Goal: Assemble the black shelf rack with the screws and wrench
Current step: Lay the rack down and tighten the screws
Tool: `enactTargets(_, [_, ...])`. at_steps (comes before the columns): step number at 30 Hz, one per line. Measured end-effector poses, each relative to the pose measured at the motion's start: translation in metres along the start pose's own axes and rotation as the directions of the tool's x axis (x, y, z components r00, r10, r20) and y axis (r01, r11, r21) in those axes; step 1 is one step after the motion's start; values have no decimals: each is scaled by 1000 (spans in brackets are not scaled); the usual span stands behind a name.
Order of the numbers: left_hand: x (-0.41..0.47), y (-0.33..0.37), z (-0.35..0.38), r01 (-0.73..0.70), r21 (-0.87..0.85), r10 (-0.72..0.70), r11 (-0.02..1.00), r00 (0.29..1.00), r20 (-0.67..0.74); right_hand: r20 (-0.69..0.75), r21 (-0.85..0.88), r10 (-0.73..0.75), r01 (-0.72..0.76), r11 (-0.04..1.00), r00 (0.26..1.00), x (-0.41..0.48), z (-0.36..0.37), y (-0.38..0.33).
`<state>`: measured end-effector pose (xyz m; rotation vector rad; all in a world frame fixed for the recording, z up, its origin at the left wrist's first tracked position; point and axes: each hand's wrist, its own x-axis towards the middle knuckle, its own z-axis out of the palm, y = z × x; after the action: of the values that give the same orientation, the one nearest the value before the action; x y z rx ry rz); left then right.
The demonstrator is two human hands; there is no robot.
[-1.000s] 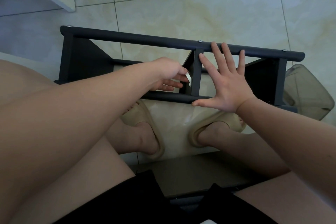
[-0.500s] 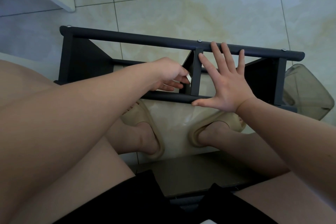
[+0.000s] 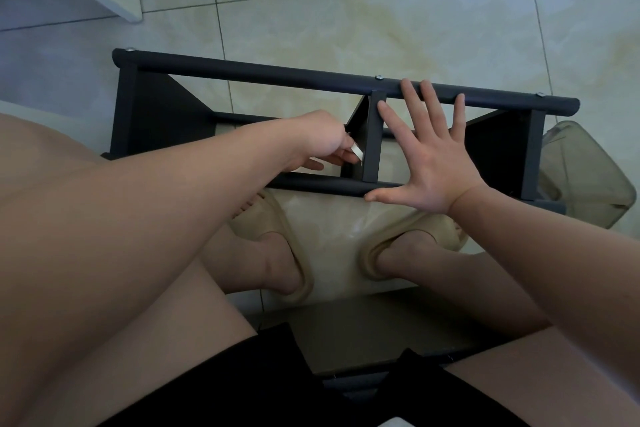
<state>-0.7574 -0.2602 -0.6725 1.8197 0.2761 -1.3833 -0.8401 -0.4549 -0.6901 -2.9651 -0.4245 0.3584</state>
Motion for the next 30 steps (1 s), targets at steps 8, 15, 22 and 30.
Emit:
enactTargets(8, [-6, 2, -6, -122, 222, 118, 967, 992, 32, -2, 10, 1, -1, 1000, 1000, 0, 1, 0])
enactTargets(15, [-5, 2, -12, -208, 383, 195, 900, 978, 72, 3, 1, 0, 0, 1000, 1000, 0, 0, 0])
enactTargets(22, [-4, -1, -15, -224, 486, 188, 845, 975, 122, 3, 1, 3, -3, 1000, 1000, 0, 0, 0])
enactTargets(30, [-3, -4, -12, -213, 522, 155, 826, 976, 153, -3, 8, 5, -5, 1000, 1000, -1, -1, -1])
